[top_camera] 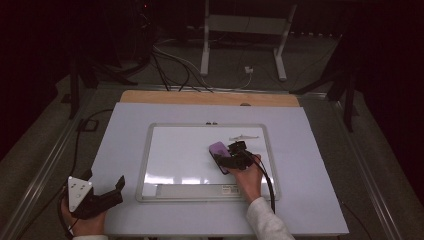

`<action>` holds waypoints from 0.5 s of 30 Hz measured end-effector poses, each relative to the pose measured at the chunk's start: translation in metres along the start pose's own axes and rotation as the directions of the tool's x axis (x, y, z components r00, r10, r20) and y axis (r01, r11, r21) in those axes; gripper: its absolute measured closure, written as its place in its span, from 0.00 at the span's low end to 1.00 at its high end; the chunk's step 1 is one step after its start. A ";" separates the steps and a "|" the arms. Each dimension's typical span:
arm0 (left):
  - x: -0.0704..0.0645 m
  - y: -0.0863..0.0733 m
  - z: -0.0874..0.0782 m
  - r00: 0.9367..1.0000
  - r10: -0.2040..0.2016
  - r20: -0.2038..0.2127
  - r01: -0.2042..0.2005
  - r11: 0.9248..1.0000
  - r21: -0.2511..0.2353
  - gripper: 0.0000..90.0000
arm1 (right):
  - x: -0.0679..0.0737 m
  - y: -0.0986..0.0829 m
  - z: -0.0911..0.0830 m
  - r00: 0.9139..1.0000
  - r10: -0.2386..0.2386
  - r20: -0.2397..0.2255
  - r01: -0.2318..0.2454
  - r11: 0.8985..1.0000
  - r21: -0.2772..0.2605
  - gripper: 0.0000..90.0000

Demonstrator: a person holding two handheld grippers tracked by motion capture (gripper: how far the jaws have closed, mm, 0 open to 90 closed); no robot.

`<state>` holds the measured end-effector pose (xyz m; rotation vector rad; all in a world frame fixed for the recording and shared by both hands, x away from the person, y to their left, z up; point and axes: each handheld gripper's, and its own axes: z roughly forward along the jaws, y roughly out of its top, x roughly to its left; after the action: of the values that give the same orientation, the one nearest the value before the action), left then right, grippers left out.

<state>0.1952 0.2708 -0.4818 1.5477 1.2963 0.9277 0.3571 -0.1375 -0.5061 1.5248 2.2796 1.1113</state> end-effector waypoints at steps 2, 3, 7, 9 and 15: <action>0.000 0.000 0.000 1.000 -0.003 0.000 0.003 1.000 -0.001 0.00 | 0.002 -0.001 -0.001 0.999 -0.029 0.016 0.029 1.000 -0.002 0.39; 0.000 0.000 0.001 1.000 -0.003 -0.001 0.003 1.000 -0.001 0.00 | 0.003 -0.001 -0.002 0.998 -0.049 0.026 0.049 0.999 -0.009 0.37; -0.001 0.000 0.000 1.000 0.000 0.001 0.000 1.000 0.000 0.00 | 0.010 -0.001 -0.011 0.994 -0.107 0.018 0.108 0.993 -0.054 0.33; 0.000 0.000 0.001 1.000 0.001 0.003 -0.001 1.000 0.002 0.00 | 0.015 -0.001 -0.015 0.989 -0.148 0.020 0.149 0.986 -0.076 0.35; -0.001 0.000 0.000 1.000 0.001 0.002 -0.001 1.000 0.000 0.00 | 0.022 -0.004 -0.014 0.978 -0.206 0.020 0.207 0.976 -0.075 0.37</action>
<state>0.1956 0.2699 -0.4818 1.5488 1.2946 0.9264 0.3369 -0.1261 -0.4936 1.2305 2.2961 1.1140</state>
